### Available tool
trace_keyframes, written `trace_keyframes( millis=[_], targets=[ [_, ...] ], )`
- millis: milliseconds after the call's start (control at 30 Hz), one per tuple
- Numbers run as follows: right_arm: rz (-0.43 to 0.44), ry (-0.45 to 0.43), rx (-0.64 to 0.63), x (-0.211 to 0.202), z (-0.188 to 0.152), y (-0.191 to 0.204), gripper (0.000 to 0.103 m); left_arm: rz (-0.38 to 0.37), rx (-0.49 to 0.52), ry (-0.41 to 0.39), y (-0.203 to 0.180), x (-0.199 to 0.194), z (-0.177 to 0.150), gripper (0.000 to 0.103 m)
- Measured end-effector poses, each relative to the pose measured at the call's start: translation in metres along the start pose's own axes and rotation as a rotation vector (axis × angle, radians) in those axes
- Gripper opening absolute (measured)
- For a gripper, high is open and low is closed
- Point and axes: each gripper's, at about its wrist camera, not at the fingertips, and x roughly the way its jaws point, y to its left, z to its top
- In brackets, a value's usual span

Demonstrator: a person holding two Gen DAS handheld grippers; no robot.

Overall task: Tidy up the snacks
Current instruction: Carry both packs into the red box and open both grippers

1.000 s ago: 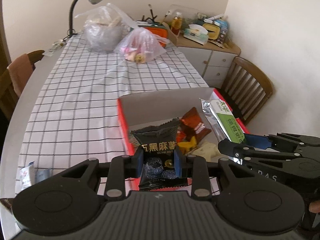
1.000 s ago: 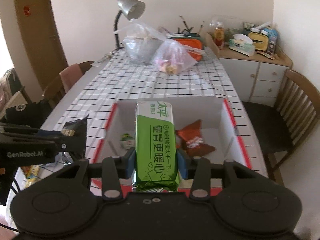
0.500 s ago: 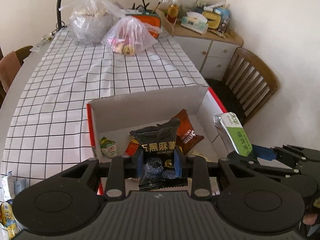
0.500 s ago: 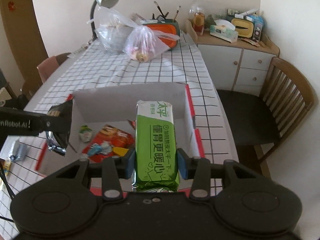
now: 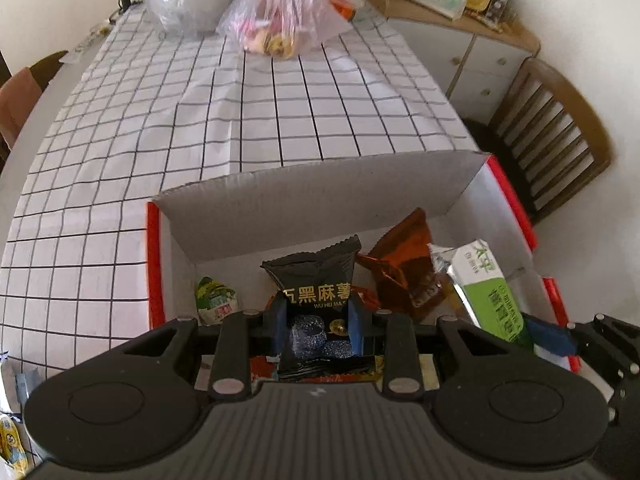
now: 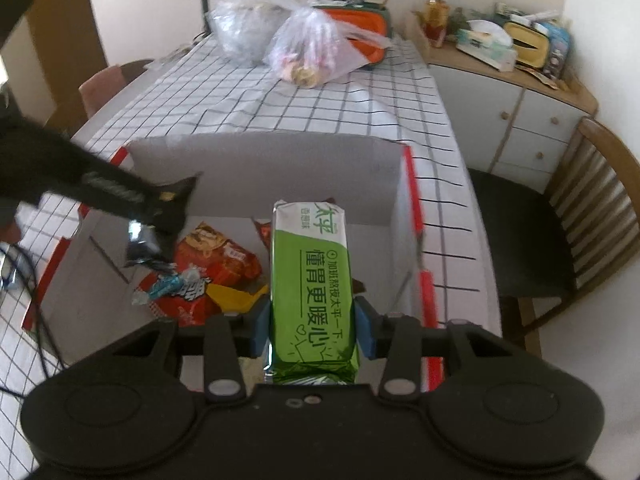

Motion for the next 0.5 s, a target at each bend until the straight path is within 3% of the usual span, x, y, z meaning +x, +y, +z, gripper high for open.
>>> trace_keyframes(
  millis=[500],
  targets=[
    [0.028, 0.075, -0.028, 0.028, 0.001, 0.004, 0.041, 0.028, 0.043, 0.185, -0.01, 0.049, 0.012, 0.03]
  ],
)
